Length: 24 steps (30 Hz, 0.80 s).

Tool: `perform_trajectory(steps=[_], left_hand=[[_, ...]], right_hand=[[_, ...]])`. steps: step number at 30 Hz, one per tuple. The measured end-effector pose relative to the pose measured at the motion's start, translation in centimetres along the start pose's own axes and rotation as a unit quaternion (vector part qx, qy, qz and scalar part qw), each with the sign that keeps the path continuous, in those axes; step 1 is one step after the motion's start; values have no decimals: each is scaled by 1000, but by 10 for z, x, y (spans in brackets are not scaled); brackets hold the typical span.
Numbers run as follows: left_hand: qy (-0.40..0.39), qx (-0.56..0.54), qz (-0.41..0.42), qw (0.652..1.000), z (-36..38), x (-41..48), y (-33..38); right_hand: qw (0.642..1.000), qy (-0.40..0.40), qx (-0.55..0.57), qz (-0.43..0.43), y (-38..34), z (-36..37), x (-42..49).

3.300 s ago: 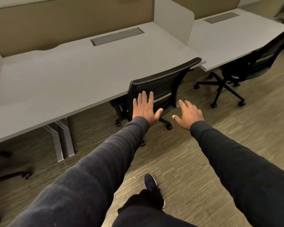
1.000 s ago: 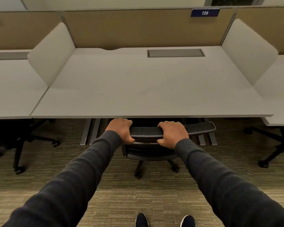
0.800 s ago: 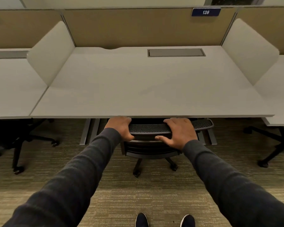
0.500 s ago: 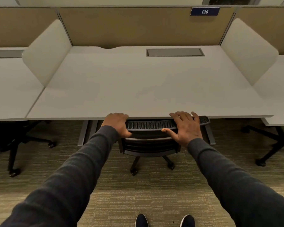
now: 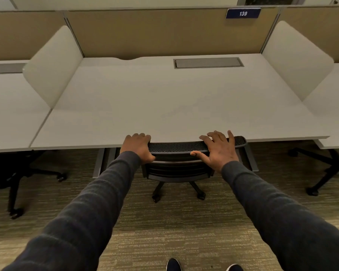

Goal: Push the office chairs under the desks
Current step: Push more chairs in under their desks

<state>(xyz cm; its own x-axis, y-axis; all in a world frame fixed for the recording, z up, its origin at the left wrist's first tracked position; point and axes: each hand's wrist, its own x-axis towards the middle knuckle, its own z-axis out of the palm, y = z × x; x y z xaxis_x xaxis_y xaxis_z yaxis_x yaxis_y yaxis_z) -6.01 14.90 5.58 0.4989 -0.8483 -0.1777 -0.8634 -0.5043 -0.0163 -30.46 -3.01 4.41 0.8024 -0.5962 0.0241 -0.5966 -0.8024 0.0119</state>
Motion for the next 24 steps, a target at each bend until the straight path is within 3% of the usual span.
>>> perform_trajectory(steps=[9, 14, 24], left_hand=[[9, 1, -17, 1000, 0, -2, 5], [38, -5, -45, 998, 9, -11, 18], [119, -28, 12, 992, 38, -48, 119]], right_hand=[[997, -6, 45, 64, -10, 1, -14], [999, 8, 23, 36, -10, 11, -42], [998, 11, 64, 13, 17, 22, -91]])
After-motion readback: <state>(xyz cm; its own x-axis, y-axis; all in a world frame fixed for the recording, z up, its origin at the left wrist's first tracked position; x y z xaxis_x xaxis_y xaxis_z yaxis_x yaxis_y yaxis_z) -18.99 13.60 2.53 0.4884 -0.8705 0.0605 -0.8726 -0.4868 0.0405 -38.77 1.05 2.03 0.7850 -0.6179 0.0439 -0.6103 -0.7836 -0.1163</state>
